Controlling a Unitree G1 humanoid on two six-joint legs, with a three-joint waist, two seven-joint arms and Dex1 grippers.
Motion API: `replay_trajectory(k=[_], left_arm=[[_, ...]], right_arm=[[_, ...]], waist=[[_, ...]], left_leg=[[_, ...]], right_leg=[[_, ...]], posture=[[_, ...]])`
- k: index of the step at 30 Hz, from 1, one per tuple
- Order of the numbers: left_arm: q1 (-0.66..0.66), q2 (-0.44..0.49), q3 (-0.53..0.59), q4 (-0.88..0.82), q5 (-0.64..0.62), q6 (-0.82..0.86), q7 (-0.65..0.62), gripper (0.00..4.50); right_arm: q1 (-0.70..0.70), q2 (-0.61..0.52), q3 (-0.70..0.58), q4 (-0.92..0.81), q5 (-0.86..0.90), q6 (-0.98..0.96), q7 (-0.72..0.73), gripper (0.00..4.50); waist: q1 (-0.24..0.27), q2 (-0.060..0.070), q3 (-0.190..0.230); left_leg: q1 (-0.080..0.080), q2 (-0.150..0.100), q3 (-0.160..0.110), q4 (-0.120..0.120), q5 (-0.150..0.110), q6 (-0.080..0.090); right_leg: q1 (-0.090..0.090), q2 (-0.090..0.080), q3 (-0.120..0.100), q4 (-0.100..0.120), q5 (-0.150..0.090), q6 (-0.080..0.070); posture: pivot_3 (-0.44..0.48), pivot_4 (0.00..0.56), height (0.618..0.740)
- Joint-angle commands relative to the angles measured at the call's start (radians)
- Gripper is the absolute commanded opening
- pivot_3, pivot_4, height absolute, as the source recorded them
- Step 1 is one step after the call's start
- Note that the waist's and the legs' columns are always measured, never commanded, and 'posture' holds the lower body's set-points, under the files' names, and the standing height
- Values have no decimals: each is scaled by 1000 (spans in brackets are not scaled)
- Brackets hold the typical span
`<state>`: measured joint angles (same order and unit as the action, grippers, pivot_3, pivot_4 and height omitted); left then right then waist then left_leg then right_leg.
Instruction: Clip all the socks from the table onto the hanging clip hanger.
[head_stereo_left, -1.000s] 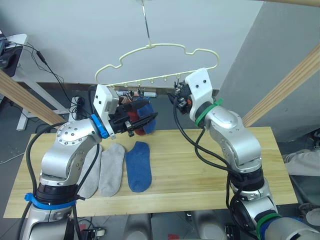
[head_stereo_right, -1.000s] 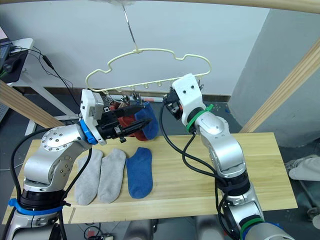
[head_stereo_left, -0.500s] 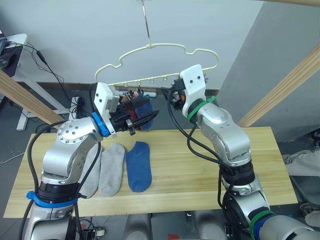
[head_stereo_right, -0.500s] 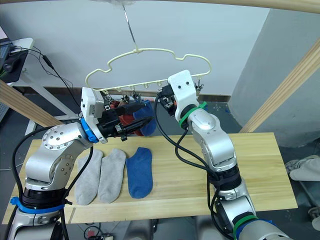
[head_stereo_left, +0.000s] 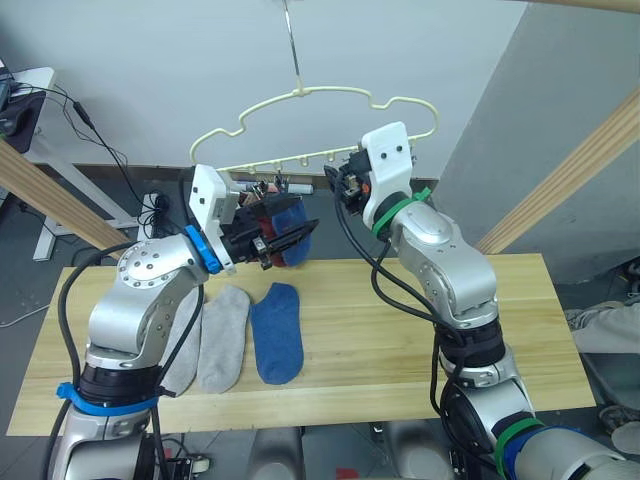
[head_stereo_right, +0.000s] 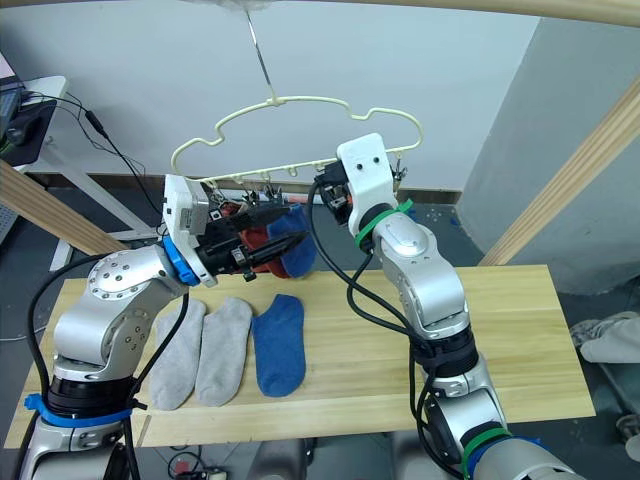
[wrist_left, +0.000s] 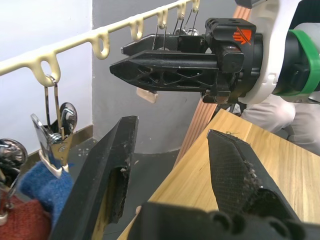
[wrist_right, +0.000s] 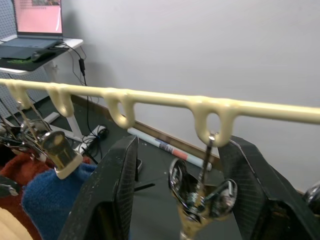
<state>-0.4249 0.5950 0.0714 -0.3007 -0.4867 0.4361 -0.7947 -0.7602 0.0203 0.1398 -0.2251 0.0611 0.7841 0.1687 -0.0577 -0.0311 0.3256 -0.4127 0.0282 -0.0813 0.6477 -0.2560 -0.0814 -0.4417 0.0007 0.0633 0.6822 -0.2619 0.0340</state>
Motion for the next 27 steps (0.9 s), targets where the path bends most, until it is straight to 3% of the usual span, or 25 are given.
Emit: replay_trajectory(k=[1, 4, 8, 27], left_arm=[[-4, -1, 5, -25, -6, -5, 4, 2494], [-4, -7, 1, -23, -3, -7, 5, 2494], [-3, -10, -2, -22, 0, -9, 4, 2494], [-8, -14, 2, -22, 2, -10, 10, 2494]], right_arm=[[11, -1, -7, -84, 5, 14, -14, 2521], [38, -5, -6, -105, 3, 30, -22, 2521], [47, -1, -8, -113, 10, 39, -26, 1635], [42, 26, 8, -129, 21, 32, -22, 1635]], waist=[[0, 0, 0], [0, 0, 0], [-1, 0, 0], [-1, 0, 0]], left_leg=[[0, 0, 0, 0, 0, 0], [0, 0, 0, 0, 0, 0], [0, 0, 0, 0, 0, 0], [0, 0, 0, 1, 0, 0]], right_leg=[[0, 0, 0, 0, 0, 0], [0, 0, 0, 0, 0, 0], [0, 0, 0, 0, 0, 0], [0, 0, 0, 1, 0, 0]], posture=[[-25, 296, 735], [-29, 295, 735], [-29, 295, 735], [-29, 293, 735]])
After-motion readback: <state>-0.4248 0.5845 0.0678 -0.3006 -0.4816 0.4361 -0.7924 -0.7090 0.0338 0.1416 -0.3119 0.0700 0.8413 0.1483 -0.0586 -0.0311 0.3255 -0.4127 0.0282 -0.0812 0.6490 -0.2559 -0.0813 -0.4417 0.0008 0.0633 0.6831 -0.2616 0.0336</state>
